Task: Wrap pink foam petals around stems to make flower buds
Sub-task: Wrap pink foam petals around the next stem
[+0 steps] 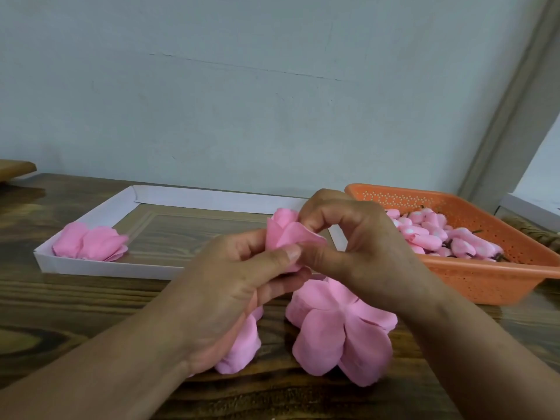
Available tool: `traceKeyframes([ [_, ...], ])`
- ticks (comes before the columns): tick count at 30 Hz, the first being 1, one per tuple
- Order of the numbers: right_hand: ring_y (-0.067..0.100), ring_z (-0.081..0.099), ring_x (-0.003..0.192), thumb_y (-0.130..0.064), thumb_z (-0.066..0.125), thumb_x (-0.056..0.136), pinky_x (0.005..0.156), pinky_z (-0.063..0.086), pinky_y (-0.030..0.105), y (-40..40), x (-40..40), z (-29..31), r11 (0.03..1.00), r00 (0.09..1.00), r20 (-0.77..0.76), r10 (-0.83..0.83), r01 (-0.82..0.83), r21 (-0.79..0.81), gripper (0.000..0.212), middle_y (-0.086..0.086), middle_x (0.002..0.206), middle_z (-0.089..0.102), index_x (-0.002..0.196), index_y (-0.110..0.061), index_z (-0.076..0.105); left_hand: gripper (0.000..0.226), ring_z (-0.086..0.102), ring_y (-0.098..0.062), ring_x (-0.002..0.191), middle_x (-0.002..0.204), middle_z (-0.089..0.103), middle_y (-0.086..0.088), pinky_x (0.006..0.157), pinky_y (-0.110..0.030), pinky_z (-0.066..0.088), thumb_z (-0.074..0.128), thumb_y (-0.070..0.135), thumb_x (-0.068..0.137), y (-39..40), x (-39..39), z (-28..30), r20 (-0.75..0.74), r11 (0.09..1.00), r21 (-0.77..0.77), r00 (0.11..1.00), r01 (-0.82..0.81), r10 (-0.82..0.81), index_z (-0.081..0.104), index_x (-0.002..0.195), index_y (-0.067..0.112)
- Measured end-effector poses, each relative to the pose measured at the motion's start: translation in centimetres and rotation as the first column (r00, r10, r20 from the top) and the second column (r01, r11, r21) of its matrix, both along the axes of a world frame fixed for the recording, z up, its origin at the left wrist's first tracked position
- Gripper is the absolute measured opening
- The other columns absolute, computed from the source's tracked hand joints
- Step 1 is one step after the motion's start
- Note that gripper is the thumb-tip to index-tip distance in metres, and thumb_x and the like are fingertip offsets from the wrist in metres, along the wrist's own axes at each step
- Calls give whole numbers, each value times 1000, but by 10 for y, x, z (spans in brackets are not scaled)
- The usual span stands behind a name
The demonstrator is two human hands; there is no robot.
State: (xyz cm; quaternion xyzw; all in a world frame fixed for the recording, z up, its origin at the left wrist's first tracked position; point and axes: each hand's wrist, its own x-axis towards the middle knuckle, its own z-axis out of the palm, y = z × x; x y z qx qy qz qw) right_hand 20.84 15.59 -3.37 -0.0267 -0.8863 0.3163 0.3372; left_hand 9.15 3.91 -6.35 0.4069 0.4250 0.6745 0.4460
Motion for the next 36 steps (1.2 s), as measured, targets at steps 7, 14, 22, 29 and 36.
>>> traceKeyframes([
  [7, 9, 54, 79, -8, 73, 65, 75, 43, 20, 7, 9, 15, 994, 998, -27, 52, -50, 94, 28, -7, 82, 58, 84, -21, 58, 24, 73, -18, 79, 90, 74, -14, 66, -21, 56, 60, 15, 73, 2, -1, 5, 255, 998, -3, 965, 63, -60, 77, 85, 2],
  [14, 21, 52, 84, -1, 61, 59, 77, 41, 34, 22, 27, 31, 996, 991, -116, 68, -74, -50, 28, -4, 83, 58, 81, -17, 63, 28, 72, -25, 73, 80, 70, -19, 61, -24, 58, 85, 11, 61, -2, -6, 7, 395, 971, 15, 891, 239, -225, 74, 79, -6],
  [22, 16, 50, 116, 1, 64, 63, 99, 38, 31, 5, 25, 30, 976, 974, 206, 99, -136, 173, 31, 3, 115, 53, 91, -12, 67, 29, 73, -22, 79, 85, 73, -15, 67, -23, 58, 83, 17, 66, -1, -9, 2, 327, 941, 52, 885, 334, -332, 75, 87, -1],
  [29, 14, 53, 111, -21, 78, 64, 94, 41, 32, 0, 22, 25, 979, 975, 210, 71, -109, 172, 21, -1, 114, 53, 74, -5, 67, 25, 71, -19, 86, 91, 72, -14, 73, -25, 58, 82, 18, 67, -1, -6, 3, 316, 949, 49, 896, 313, -312, 75, 83, 1],
  [36, 6, 52, 100, -21, 59, 80, 85, 38, 24, 0, 17, 23, 982, 974, 225, -20, -23, 185, 24, -6, 112, 56, 69, -2, 67, 31, 72, -17, 84, 101, 73, -13, 65, -22, 57, 68, 16, 66, -1, 1, 6, 349, 972, 3, 911, 235, -221, 76, 92, 3],
])
